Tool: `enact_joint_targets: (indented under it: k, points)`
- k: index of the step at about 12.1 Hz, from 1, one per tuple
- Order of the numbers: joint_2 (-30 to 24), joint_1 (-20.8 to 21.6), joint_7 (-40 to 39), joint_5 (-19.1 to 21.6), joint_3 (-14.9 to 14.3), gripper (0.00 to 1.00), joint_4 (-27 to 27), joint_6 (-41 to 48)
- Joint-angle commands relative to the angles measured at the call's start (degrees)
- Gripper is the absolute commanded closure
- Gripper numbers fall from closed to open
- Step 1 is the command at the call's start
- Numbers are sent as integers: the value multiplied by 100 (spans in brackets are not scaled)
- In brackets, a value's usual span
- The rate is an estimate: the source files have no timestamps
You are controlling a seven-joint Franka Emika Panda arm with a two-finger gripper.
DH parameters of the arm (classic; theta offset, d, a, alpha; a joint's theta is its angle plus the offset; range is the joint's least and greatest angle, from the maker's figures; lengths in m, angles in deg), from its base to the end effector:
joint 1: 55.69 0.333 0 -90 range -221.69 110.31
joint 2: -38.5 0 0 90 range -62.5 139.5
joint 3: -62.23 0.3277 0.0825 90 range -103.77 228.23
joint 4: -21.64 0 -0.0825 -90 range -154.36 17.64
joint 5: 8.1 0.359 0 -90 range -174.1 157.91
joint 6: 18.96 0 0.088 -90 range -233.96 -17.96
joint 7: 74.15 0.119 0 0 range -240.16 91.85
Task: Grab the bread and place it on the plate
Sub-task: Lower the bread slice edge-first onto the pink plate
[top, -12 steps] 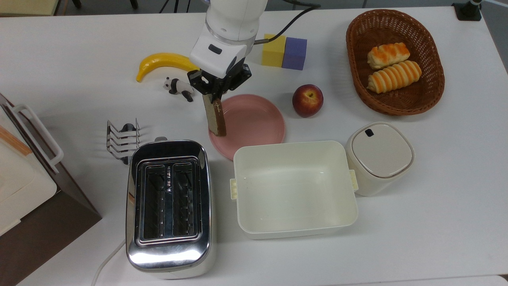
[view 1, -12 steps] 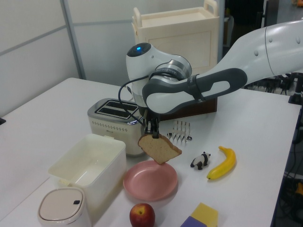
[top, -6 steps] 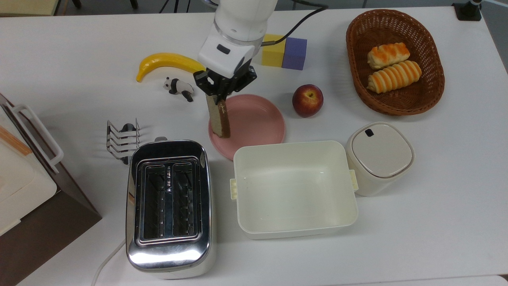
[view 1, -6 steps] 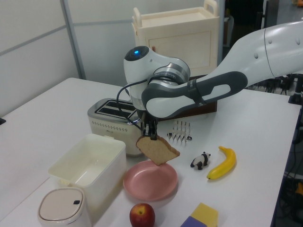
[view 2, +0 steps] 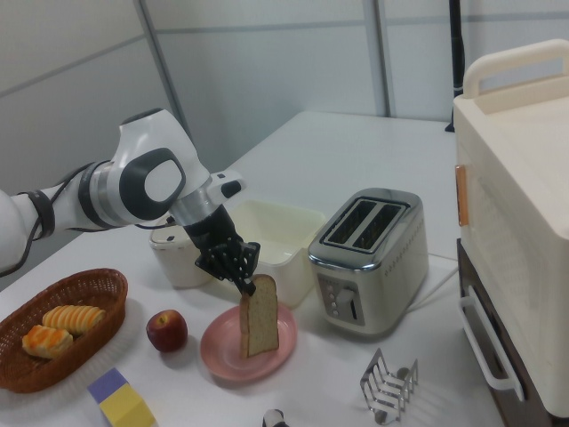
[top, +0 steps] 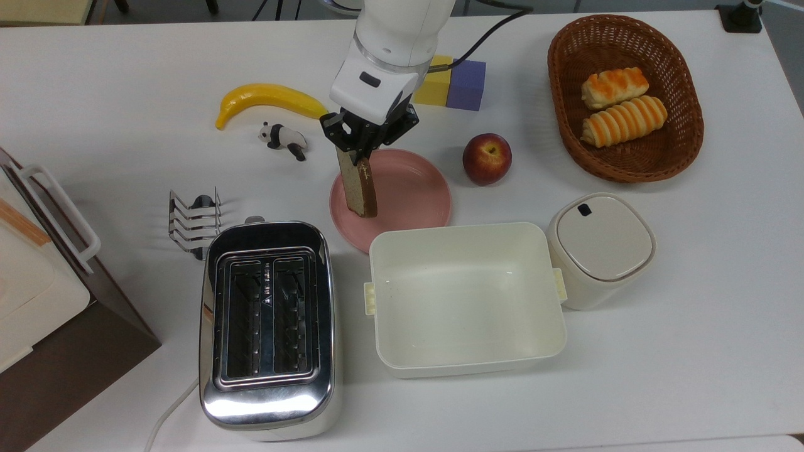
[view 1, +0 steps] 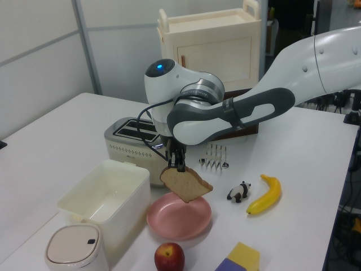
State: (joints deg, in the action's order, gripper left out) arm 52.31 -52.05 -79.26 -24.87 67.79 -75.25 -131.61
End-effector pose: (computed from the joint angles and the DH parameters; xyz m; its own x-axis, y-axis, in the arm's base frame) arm 0.6126 0.0721 0.4690 0.9376 0.3476 0.0002 0.3367 -0.9082 0.2488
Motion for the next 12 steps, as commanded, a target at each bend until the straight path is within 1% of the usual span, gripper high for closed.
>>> enact_joint_targets:
  k: [1,4,6,7,8,12]
  points:
    - [-80,23,124,-133,-19,100,-207,-284]
    - [-80,32,351,-449,-19,100,-190,-301]
    - [-71,32,370,-459,-19,100,-199,-302]
    - [-71,32,396,-459,-19,39,-199,-293]
    - [-71,32,466,-467,-19,0,-199,-293]
    - [-54,41,476,-476,-11,0,-207,-293]
